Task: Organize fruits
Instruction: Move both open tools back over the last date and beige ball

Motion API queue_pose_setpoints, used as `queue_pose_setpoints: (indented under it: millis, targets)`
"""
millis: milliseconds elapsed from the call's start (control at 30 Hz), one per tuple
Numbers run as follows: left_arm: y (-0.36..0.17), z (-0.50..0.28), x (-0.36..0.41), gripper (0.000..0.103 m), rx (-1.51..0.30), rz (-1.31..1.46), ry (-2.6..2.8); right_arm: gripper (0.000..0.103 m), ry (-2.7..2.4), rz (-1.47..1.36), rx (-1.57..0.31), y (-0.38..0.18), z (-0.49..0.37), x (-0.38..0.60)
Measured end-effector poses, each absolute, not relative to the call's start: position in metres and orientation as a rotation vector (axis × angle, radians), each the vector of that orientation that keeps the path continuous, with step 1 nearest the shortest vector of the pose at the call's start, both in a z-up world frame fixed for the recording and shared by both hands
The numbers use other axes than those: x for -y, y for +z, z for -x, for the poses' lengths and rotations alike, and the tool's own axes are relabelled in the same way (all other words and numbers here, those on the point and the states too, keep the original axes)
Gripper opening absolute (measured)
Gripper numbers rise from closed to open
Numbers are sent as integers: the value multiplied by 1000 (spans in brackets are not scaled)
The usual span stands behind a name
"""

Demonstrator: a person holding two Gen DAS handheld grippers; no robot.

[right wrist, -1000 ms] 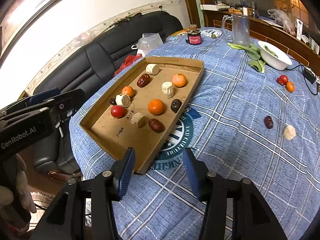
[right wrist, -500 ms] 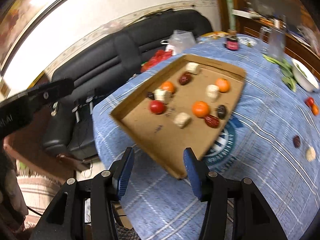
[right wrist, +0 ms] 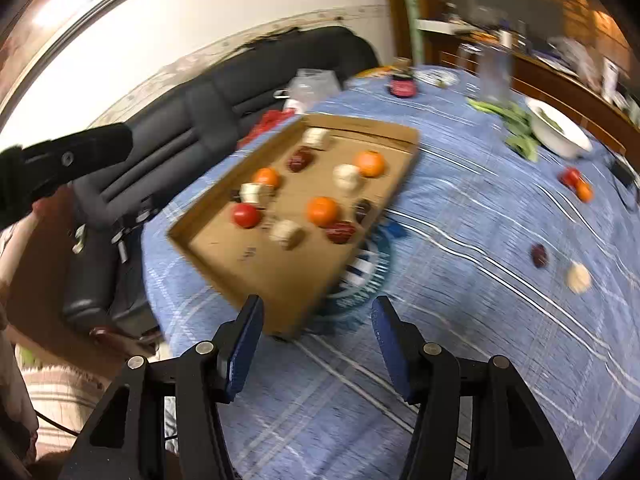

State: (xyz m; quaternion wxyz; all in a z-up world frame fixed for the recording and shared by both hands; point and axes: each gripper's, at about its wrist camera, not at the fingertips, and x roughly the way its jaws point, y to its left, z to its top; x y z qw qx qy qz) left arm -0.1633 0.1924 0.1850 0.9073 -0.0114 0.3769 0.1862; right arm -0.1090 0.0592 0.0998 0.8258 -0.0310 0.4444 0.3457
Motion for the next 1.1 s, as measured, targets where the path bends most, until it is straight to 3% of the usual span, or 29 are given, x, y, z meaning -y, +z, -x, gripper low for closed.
queue_pose_setpoints:
  millis: [1100]
  targets:
    - [124,88,-146,77,-970,26,133,62,471,-59,-1047,58,67,32]
